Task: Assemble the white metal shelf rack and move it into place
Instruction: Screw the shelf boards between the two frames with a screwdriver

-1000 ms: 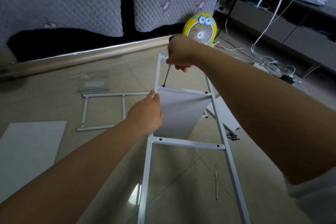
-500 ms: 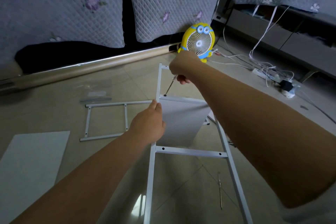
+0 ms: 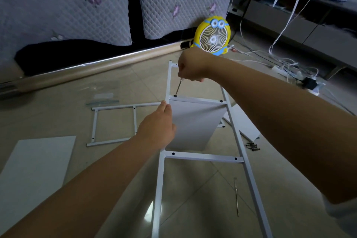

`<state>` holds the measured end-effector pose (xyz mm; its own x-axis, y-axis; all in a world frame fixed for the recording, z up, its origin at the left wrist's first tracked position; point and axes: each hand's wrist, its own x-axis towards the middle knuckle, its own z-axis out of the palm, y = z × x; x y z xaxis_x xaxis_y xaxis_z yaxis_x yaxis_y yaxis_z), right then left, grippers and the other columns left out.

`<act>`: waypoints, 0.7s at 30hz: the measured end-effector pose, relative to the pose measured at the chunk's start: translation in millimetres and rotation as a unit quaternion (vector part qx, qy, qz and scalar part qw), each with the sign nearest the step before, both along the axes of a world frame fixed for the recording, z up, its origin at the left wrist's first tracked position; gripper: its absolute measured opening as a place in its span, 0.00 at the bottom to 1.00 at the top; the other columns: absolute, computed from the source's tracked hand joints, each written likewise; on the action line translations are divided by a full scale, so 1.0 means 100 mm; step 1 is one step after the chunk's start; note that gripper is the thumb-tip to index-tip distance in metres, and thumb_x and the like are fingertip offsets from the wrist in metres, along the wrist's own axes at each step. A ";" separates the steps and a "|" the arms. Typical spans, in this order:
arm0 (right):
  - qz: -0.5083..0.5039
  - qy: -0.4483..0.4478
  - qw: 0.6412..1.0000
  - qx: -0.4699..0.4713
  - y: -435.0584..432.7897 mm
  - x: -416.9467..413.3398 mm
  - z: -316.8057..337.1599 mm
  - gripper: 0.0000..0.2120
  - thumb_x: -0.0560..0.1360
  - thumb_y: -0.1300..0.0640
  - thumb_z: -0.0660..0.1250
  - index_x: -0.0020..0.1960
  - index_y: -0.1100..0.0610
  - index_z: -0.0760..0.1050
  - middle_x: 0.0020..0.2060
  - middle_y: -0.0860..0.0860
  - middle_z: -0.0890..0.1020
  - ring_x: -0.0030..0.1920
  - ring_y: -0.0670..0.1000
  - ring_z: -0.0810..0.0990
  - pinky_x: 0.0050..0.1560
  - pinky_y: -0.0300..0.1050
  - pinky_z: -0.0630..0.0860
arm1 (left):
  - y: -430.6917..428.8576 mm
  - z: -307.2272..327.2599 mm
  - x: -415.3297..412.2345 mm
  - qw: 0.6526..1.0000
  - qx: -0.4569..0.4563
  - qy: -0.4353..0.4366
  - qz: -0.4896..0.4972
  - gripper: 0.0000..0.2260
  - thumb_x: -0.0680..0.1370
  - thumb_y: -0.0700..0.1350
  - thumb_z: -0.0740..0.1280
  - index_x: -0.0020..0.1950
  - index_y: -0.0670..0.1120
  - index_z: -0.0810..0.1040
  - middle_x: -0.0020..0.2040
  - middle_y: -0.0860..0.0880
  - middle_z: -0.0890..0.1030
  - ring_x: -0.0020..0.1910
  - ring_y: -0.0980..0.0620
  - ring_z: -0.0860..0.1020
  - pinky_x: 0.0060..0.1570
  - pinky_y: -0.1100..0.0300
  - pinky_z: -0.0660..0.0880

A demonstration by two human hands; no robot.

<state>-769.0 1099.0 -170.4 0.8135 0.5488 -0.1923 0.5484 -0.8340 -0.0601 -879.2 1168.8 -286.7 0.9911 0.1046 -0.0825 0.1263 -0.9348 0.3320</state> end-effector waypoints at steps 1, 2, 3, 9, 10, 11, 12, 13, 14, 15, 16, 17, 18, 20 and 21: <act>-0.018 -0.009 1.000 0.001 0.02 0.01 0.00 0.13 0.74 0.62 0.59 0.33 0.62 0.76 0.13 0.49 0.72 0.13 0.42 0.69 0.25 0.35 0.70 | 0.00 -0.01 0.00 1.000 -0.001 0.002 0.000 0.25 0.81 0.44 0.53 0.76 0.43 0.50 0.77 0.48 0.48 0.69 0.47 0.67 0.64 0.59 0.66; -0.041 -0.017 0.999 0.011 0.05 0.03 -0.01 0.14 0.74 0.62 0.58 0.30 0.61 0.71 0.09 0.48 0.67 0.13 0.45 0.68 0.22 0.35 0.68 | 0.00 -0.01 0.01 1.000 -0.005 0.004 0.001 0.25 0.81 0.44 0.53 0.76 0.43 0.50 0.77 0.48 0.48 0.70 0.47 0.66 0.64 0.58 0.66; -0.060 -0.022 0.998 0.022 0.09 0.03 -0.02 0.15 0.74 0.62 0.58 0.29 0.60 0.68 0.08 0.48 0.66 0.14 0.46 0.68 0.21 0.36 0.67 | 0.00 -0.02 0.01 1.000 -0.009 0.007 0.004 0.25 0.80 0.44 0.53 0.76 0.43 0.50 0.77 0.48 0.47 0.70 0.47 0.65 0.64 0.58 0.66; -0.079 -0.014 0.994 0.075 0.23 -0.01 -0.10 0.13 0.74 0.63 0.55 0.30 0.59 0.63 0.25 0.55 0.75 0.28 0.51 0.70 0.28 0.38 0.65 | -0.01 -0.02 -0.01 1.000 -0.014 0.013 0.009 0.25 0.81 0.44 0.53 0.76 0.43 0.49 0.77 0.48 0.47 0.71 0.47 0.64 0.65 0.58 0.64; -0.077 -0.010 0.995 0.070 0.20 -0.02 -0.07 0.14 0.73 0.64 0.55 0.29 0.60 0.65 0.16 0.53 0.73 0.24 0.49 0.70 0.26 0.37 0.66 | -0.01 -0.02 -0.01 1.000 -0.013 0.015 0.008 0.25 0.81 0.45 0.54 0.76 0.43 0.50 0.77 0.49 0.47 0.71 0.47 0.64 0.65 0.58 0.64; -0.077 -0.007 0.994 0.078 0.16 -0.02 -0.01 0.16 0.73 0.64 0.56 0.27 0.60 0.67 0.10 0.49 0.69 0.19 0.47 0.70 0.23 0.36 0.67 | 0.00 -0.02 -0.01 1.000 -0.013 0.015 0.008 0.25 0.81 0.45 0.54 0.76 0.43 0.50 0.77 0.49 0.47 0.70 0.47 0.64 0.65 0.57 0.64; -0.079 -0.002 0.991 0.106 0.09 0.00 0.06 0.16 0.73 0.64 0.57 0.26 0.61 0.69 0.09 0.48 0.67 0.15 0.45 0.69 0.20 0.35 0.67 | 0.01 -0.02 0.00 1.000 -0.011 0.015 0.006 0.25 0.81 0.45 0.54 0.76 0.43 0.50 0.77 0.49 0.47 0.70 0.47 0.64 0.65 0.57 0.64; -0.082 0.011 0.985 0.151 0.01 0.03 0.13 0.16 0.73 0.63 0.58 0.28 0.63 0.72 0.09 0.48 0.68 0.12 0.44 0.66 0.17 0.32 0.65 | 0.02 -0.02 0.02 1.000 -0.010 0.017 0.005 0.25 0.80 0.44 0.54 0.76 0.43 0.50 0.77 0.48 0.48 0.71 0.47 0.64 0.65 0.57 0.64; -0.084 0.029 0.975 0.204 -0.10 0.05 0.19 0.13 0.74 0.63 0.59 0.33 0.65 0.75 0.11 0.48 0.70 0.11 0.43 0.65 0.16 0.30 0.64 | 0.03 -0.02 0.02 1.000 -0.014 0.021 0.004 0.26 0.80 0.44 0.54 0.76 0.43 0.51 0.77 0.48 0.48 0.72 0.47 0.62 0.65 0.56 0.63; -0.086 0.039 0.961 0.259 -0.24 0.05 0.21 0.10 0.75 0.63 0.60 0.41 0.65 0.78 0.15 0.48 0.72 0.11 0.42 0.66 0.15 0.30 0.64 | 0.04 -0.03 0.03 0.999 -0.023 0.029 0.004 0.26 0.80 0.44 0.54 0.76 0.43 0.51 0.77 0.48 0.48 0.72 0.47 0.61 0.66 0.57 0.63; -0.094 0.034 0.948 0.303 -0.40 0.05 0.19 0.09 0.76 0.63 0.60 0.48 0.64 0.79 0.19 0.49 0.74 0.13 0.42 0.67 0.16 0.31 0.64 | 0.04 -0.03 0.02 0.999 -0.036 0.036 0.007 0.26 0.80 0.43 0.54 0.76 0.43 0.51 0.77 0.48 0.49 0.73 0.48 0.59 0.67 0.56 0.62; -0.108 0.020 0.937 0.332 -0.59 0.05 0.13 0.10 0.76 0.62 0.60 0.52 0.61 0.79 0.23 0.49 0.73 0.15 0.42 0.69 0.17 0.30 0.65 | 0.05 -0.04 0.02 0.998 -0.048 0.037 0.010 0.25 0.79 0.43 0.54 0.76 0.43 0.52 0.77 0.47 0.50 0.73 0.48 0.59 0.67 0.56 0.62; -0.130 0.004 0.930 0.344 -0.79 0.04 0.03 0.11 0.77 0.61 0.60 0.54 0.60 0.79 0.26 0.48 0.73 0.18 0.42 0.71 0.19 0.29 0.65 | 0.07 -0.04 0.02 0.998 -0.056 0.033 0.011 0.25 0.79 0.43 0.55 0.76 0.43 0.53 0.77 0.46 0.52 0.72 0.47 0.61 0.66 0.55 0.63; -0.178 -0.014 0.924 0.337 -1.15 0.01 -0.27 0.13 0.77 0.63 0.57 0.57 0.59 0.78 0.29 0.47 0.72 0.28 0.45 0.74 0.27 0.28 0.66 | 0.08 -0.04 0.03 0.998 -0.057 0.028 0.012 0.26 0.77 0.42 0.56 0.75 0.43 0.56 0.76 0.45 0.54 0.70 0.46 0.63 0.63 0.54 0.66; -0.193 -0.015 0.926 0.325 -1.30 0.00 -0.44 0.15 0.78 0.64 0.56 0.60 0.59 0.77 0.33 0.49 0.74 0.34 0.48 0.76 0.33 0.32 0.67 | 0.08 -0.04 0.05 0.998 -0.052 0.029 0.013 0.26 0.77 0.42 0.58 0.74 0.43 0.57 0.76 0.45 0.54 0.70 0.45 0.64 0.62 0.54 0.67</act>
